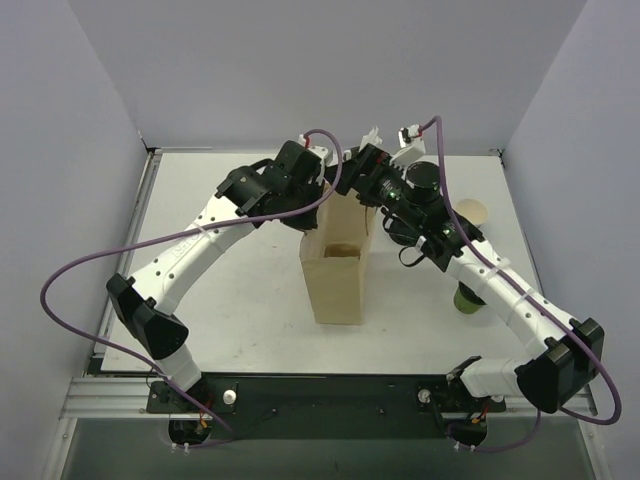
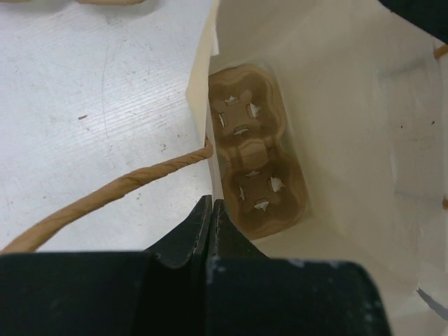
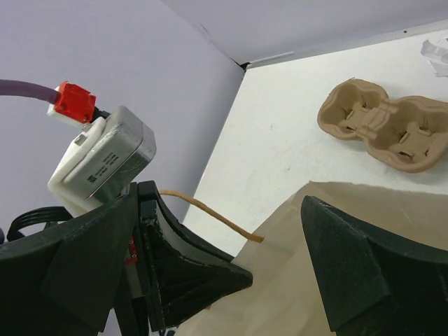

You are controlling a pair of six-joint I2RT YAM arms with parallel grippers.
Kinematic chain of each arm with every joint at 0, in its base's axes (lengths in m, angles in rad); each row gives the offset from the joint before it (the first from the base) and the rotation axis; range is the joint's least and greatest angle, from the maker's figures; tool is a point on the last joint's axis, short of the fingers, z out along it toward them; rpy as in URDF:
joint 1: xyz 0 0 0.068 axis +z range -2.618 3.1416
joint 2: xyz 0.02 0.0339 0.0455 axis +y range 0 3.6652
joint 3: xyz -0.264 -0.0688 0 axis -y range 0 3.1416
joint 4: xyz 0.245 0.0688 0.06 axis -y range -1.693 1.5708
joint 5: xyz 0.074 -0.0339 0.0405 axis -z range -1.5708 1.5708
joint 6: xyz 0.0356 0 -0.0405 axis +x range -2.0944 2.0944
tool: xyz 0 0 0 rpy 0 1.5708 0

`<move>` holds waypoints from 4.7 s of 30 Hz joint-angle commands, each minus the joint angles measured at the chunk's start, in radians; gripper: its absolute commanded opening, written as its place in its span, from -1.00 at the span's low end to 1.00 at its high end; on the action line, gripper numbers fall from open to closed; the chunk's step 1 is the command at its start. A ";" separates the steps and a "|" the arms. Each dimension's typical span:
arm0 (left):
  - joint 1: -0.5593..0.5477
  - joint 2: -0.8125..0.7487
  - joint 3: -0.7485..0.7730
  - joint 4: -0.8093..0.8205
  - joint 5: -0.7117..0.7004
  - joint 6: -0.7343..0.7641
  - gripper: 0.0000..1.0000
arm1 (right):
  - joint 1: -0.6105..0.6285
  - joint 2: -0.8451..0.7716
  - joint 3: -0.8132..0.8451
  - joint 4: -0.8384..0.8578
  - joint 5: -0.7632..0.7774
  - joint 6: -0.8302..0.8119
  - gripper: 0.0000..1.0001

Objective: Pack the takeout coffee

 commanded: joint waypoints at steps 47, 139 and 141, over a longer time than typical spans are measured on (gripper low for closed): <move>0.062 -0.063 0.044 0.006 -0.258 -0.049 -1.00 | -0.138 -0.023 0.268 -0.763 -0.283 0.133 1.00; -0.051 -0.569 -0.688 0.833 -0.136 0.460 -1.00 | 0.170 -0.171 -0.015 -0.593 0.430 -0.188 -1.00; -0.051 -0.592 -0.714 0.873 -0.156 0.459 -1.00 | 0.187 -0.177 -0.009 -0.561 0.419 -0.208 -1.00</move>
